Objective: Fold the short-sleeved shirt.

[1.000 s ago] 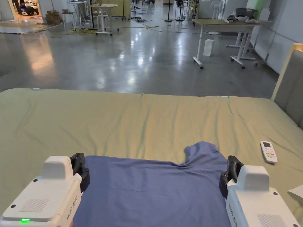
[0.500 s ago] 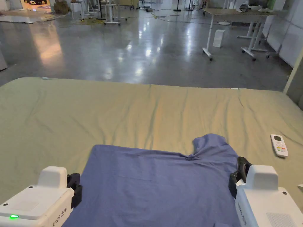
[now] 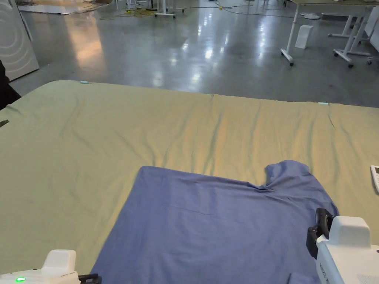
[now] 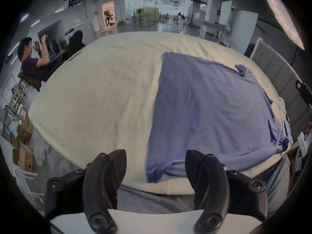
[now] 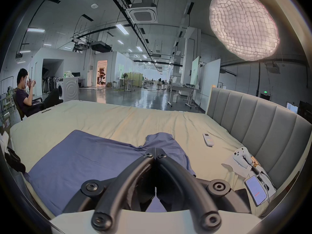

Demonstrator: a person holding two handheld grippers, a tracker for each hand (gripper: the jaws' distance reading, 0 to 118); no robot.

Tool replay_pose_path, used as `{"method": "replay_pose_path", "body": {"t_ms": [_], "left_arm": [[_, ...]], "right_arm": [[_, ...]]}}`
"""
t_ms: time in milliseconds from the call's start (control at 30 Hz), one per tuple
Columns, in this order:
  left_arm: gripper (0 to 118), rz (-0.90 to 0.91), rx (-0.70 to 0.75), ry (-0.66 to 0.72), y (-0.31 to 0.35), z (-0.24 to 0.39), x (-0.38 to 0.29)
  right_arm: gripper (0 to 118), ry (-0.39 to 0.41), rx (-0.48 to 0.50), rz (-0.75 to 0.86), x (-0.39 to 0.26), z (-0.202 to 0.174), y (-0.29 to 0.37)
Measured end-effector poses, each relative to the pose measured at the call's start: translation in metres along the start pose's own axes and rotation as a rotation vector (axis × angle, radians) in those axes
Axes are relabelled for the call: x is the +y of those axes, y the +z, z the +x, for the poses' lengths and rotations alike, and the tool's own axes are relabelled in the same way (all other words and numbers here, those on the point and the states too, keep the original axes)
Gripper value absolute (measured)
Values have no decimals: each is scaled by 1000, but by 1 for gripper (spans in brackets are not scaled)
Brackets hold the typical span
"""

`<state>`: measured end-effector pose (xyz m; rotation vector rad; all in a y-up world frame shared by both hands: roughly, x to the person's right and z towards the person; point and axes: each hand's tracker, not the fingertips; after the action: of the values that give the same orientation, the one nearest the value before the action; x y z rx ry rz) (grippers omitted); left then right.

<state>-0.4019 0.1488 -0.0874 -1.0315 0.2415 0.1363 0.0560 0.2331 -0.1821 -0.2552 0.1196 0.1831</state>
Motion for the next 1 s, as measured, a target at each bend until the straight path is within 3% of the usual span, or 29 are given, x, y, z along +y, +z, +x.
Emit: {"method": "replay_pose_path", "body": {"t_ms": [267, 400, 467, 533, 700, 833, 867, 900, 933, 967, 1000], "left_arm": [[70, -112, 59, -14, -47, 4, -6], [50, -115, 56, -34, -33, 26, -7], [20, -111, 11, -56, -31, 35, -8], [10, -111, 22, -89, -35, 32, -8], [8, -124, -10, -28, -34, 17, -1], [8, -114, -25, -21, -35, 7, -2], [8, -106, -28, -13, -35, 5, -2], [8, -102, -27, -10, -34, 4, -2], [8, -99, -27, -8, -32, 11, -4], [8, -97, -26, -6, -32, 11, -4], [8, -94, -24, -7, -32, 11, -5]], "right_arm": [[0, 0, 4, -43, -13, -3, 2], [0, -1, -1, -68, -21, 1, 3], [0, -4, -3, -80, -27, 3, 3], [0, -6, -5, -95, -32, 7, 3], [0, -13, -4, -157, -37, 28, 12], [1, -38, -3, -298, -44, 55, 20], [5, -37, -11, -336, -47, 61, 22], [16, -22, -9, -391, -51, 67, 23], [37, -21, -1, -436, -56, 72, 25], [46, -25, 9, -476, -61, 76, 28], [47, -15, 21, -523, -67, 79, 30]]}}
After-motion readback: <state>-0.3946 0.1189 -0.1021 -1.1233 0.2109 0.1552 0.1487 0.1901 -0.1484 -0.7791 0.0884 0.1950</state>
